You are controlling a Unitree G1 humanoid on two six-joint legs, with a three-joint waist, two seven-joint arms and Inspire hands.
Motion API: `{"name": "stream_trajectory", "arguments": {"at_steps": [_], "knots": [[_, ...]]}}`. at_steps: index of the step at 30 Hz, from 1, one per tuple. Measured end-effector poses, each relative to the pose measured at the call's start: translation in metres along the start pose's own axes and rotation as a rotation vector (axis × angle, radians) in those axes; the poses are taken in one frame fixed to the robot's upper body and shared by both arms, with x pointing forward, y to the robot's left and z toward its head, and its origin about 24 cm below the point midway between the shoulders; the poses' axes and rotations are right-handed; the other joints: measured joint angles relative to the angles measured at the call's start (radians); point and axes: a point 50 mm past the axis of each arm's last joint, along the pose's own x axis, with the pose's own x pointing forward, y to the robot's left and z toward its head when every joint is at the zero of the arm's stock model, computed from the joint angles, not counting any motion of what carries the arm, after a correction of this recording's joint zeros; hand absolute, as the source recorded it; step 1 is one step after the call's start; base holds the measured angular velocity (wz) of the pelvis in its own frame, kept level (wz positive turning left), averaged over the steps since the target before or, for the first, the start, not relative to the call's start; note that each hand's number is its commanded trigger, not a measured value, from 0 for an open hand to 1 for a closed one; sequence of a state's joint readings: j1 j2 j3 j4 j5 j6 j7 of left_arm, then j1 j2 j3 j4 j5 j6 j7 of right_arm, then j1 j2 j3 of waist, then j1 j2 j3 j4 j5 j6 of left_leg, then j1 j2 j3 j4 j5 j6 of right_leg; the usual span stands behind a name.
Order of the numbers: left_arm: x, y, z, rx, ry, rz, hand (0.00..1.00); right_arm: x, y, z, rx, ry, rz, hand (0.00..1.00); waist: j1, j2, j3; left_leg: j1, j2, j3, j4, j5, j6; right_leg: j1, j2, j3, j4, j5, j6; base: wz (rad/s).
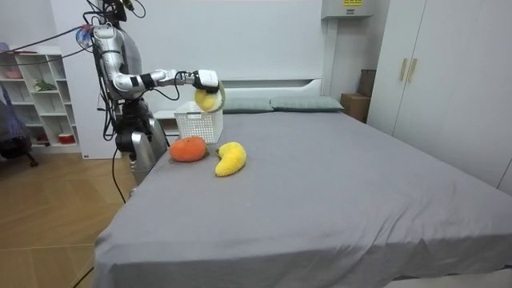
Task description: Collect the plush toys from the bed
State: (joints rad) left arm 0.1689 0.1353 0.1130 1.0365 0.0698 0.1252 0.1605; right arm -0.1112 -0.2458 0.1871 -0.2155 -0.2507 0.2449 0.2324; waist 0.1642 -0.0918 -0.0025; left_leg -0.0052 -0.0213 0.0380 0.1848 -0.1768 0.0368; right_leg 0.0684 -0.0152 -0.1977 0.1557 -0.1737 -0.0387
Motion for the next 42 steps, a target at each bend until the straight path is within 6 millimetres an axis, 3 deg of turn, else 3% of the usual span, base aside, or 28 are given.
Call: {"name": "stream_trajectory", "arguments": {"at_steps": [2, 10, 22, 33, 34, 35, 36, 37, 42], "knots": [[0.0, 0.001, 0.001, 0.0, -0.003, 0.002, 0.0, 0.003, 0.009, 0.007, -0.012, -0.022, 0.045, 1.0, 0.011, -0.006, -0.0024, -0.003, -0.002, -0.01, 0.003, 0.0, 0.0, 0.002, -0.001, -0.008, 0.0, 0.001, 0.001, 0.08], [0.001, 0.002, 0.005, 0.032, -0.016, -0.024, 0.0, 0.008, 0.021, 0.017, -0.074, -0.044, 0.125, 1.0, 0.067, -0.006, 0.0051, -0.021, -0.009, -0.033, 0.017, 0.0, 0.004, -0.003, -0.002, -0.026, 0.0, 0.003, 0.005, 0.08], [0.002, 0.001, 0.006, 0.051, 0.012, -0.024, 0.0, 0.025, 0.036, 0.048, -0.122, -0.141, 0.199, 1.0, 0.113, -0.011, 0.0094, -0.049, -0.015, -0.055, 0.018, 0.007, 0.007, -0.018, -0.01, -0.056, -0.003, 0.003, 0.005, 0.07], [0.002, 0.001, 0.01, 0.055, 0.009, -0.005, 0.0, 0.03, 0.045, 0.041, -0.134, -0.092, 0.228, 1.0, 0.146, -0.021, 0.019, -0.053, -0.026, -0.074, 0.018, 0.012, 0.014, -0.016, -0.018, -0.075, -0.004, 0.005, 0.013, 0.04], [0.002, 0.001, 0.01, 0.055, 0.01, -0.006, 0.0, 0.031, 0.044, 0.042, -0.136, -0.094, 0.224, 0.8, 0.146, -0.02, 0.0193, -0.052, -0.027, -0.077, 0.018, 0.013, 0.014, -0.015, -0.018, -0.077, -0.004, 0.005, 0.014, 0.05], [0.002, 0.001, 0.01, 0.055, 0.01, -0.007, 0.0, 0.033, 0.044, 0.042, -0.138, -0.093, 0.218, 0.69, 0.146, -0.02, 0.0196, -0.052, -0.028, -0.079, 0.018, 0.013, 0.015, -0.013, -0.018, -0.078, -0.004, 0.006, 0.014, 0.05], [0.002, 0.001, 0.01, 0.055, 0.01, -0.007, 0.0, 0.033, 0.043, 0.042, -0.139, -0.093, 0.217, 0.15, 0.146, -0.02, 0.0198, -0.052, -0.028, -0.08, 0.019, 0.013, 0.015, -0.013, -0.018, -0.079, -0.004, 0.006, 0.015, 0.04], [0.002, 0.001, 0.01, 0.055, 0.009, -0.007, 0.0, 0.034, 0.043, 0.041, -0.141, -0.09, 0.215, 0.0, 0.147, -0.019, 0.0202, -0.052, -0.029, -0.08, 0.019, 0.014, 0.016, -0.012, -0.018, -0.079, -0.004, 0.006, 0.015, 0.0], [0.002, 0.002, 0.01, 0.076, 0.007, -0.005, 0.0, 0.042, 0.045, 0.037, -0.138, -0.059, 0.215, 0.0, 0.147, -0.012, 0.0253, -0.05, -0.03, -0.082, 0.019, 0.014, 0.016, -0.01, -0.018, -0.08, -0.004, 0.006, 0.016, 0.0]]}}
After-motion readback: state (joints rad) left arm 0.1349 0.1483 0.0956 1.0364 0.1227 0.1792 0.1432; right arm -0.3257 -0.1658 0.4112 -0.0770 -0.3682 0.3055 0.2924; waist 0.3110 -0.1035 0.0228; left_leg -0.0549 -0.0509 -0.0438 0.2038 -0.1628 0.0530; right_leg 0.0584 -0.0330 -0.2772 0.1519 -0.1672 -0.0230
